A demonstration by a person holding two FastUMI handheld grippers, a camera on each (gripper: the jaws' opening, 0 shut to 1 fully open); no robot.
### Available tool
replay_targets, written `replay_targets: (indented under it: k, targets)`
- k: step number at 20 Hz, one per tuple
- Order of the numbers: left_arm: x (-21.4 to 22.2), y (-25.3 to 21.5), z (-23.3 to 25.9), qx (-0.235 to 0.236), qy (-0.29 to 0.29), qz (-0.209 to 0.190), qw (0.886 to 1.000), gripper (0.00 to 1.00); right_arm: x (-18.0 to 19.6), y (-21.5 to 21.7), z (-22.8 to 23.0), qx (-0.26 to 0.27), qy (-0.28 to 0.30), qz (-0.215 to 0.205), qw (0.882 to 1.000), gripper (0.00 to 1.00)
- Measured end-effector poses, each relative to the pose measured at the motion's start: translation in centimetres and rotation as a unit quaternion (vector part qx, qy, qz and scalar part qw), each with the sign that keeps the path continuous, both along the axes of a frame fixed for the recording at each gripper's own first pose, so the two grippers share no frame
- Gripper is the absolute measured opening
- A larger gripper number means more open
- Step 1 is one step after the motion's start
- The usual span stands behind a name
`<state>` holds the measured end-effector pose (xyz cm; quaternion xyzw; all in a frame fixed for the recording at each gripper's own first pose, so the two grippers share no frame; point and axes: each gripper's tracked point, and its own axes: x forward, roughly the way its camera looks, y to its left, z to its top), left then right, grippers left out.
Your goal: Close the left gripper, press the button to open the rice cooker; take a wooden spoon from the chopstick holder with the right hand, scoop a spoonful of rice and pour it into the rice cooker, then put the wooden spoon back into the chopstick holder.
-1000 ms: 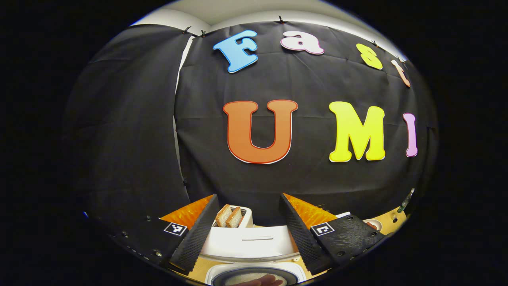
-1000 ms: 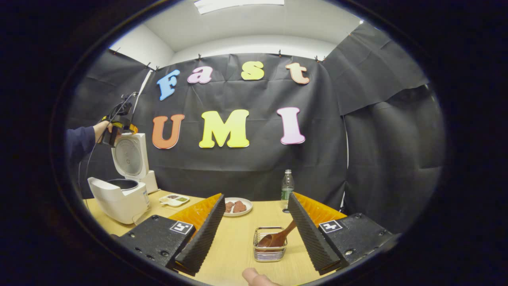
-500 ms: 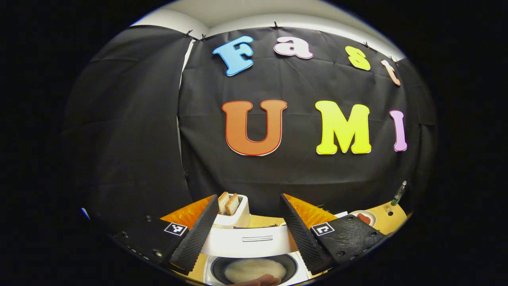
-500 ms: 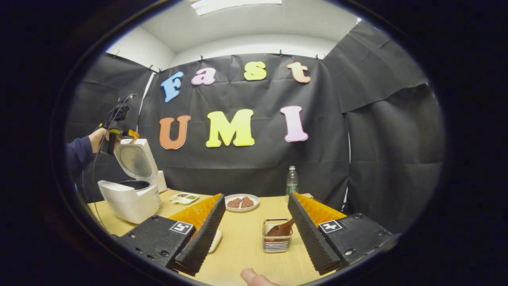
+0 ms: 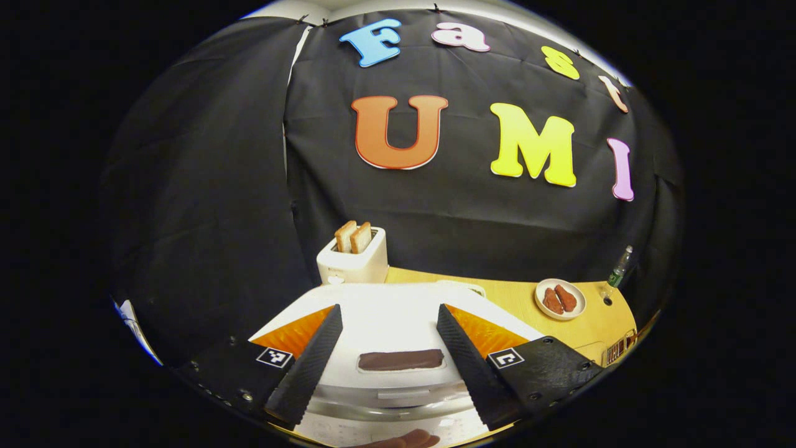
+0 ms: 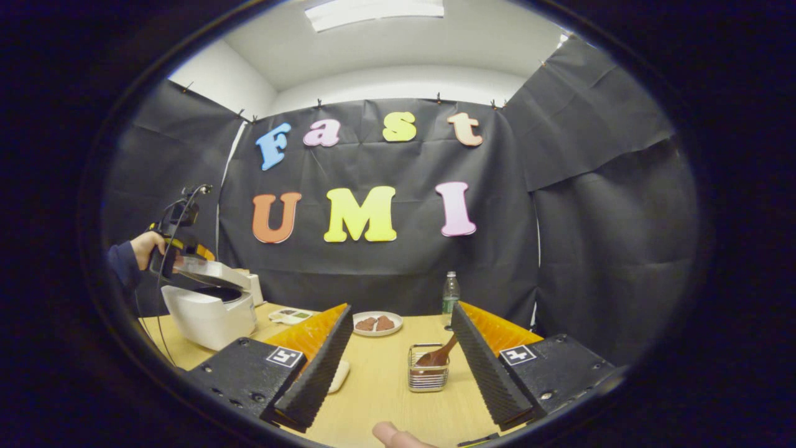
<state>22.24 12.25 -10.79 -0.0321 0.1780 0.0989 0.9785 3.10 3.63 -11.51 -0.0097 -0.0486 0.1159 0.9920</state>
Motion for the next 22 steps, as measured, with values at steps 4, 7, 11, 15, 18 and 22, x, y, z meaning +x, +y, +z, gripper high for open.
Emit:
replay_targets:
  k: [4, 7, 11, 15, 18, 22]
  targets:
    - [-2.0, -0.4, -2.5, -0.005, 0.026, 0.000, 1.000, 0.99, -0.6, 0.9, -0.4, 0.004, 0.010, 0.013, 1.000, 1.00]
    - [-3.2, -1.2, -4.2, -0.004, 0.051, -0.007, 0.999, 0.99, -1.1, 1.6, -0.2, -0.003, 0.007, 0.021, 1.000, 1.00]
    - [-4.3, -1.7, -4.5, -0.006, 0.049, -0.010, 0.999, 0.98, -1.6, 2.0, -0.7, -0.009, 0.008, 0.028, 1.000, 1.00]
    - [-4.5, -2.0, -4.5, -0.005, 0.051, -0.009, 0.999, 0.98, -1.4, 2.1, -1.2, -0.011, 0.014, 0.030, 0.999, 1.00]
    - [-4.6, -2.1, -5.4, -0.005, 0.055, -0.007, 0.998, 0.98, -1.2, 1.9, -1.4, -0.010, 0.016, 0.029, 0.999, 0.99]
    - [-4.6, -2.1, -5.6, 0.000, 0.044, -0.006, 0.999, 0.99, -1.0, 1.7, -2.1, -0.008, 0.025, 0.028, 0.999, 0.99]
